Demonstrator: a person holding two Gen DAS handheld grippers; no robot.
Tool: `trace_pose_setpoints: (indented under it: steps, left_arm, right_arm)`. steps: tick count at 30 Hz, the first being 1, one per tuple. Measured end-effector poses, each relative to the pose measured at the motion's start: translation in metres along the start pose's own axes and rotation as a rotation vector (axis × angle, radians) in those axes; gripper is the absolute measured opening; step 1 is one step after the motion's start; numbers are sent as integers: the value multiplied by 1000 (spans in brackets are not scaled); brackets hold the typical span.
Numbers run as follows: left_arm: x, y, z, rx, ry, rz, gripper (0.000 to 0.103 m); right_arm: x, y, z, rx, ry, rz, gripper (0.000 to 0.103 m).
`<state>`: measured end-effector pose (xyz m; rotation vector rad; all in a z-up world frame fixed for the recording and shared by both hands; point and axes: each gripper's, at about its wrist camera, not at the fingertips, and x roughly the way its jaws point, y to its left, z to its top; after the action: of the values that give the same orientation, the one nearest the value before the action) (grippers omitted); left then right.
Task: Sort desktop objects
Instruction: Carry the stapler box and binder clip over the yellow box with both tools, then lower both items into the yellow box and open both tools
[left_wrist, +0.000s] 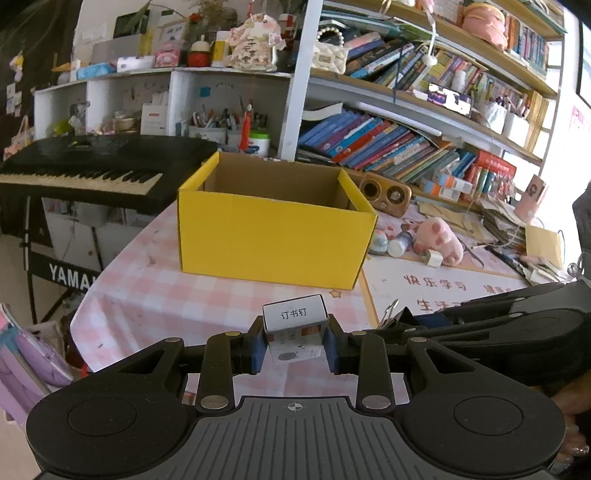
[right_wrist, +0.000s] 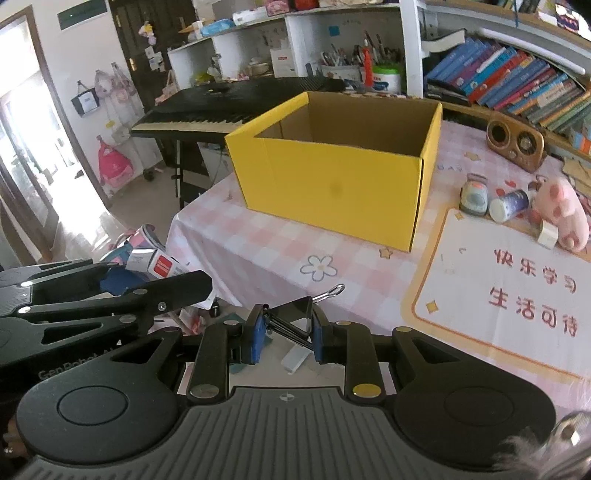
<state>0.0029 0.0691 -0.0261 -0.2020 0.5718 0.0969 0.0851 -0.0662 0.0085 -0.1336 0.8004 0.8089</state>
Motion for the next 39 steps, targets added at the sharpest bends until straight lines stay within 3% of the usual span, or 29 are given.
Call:
trace_pose_setpoints:
  steps: [11,26,34,39]
  left_arm:
    - [25,5,35,-1,-40,32,31]
    - [89,6,129,37,-167,114,31]
    - [149,8,154,56,-80,128,31]
    - [196,9,152,110,61,137,31]
  right_arm:
    - [13,-16,36,-35,-52,14,23]
    - [34,-69,151,-91,-214,39,23]
    - [80,-96,185,-181,-178,43,23]
    - [120,-108,192,-267,-90,43,23]
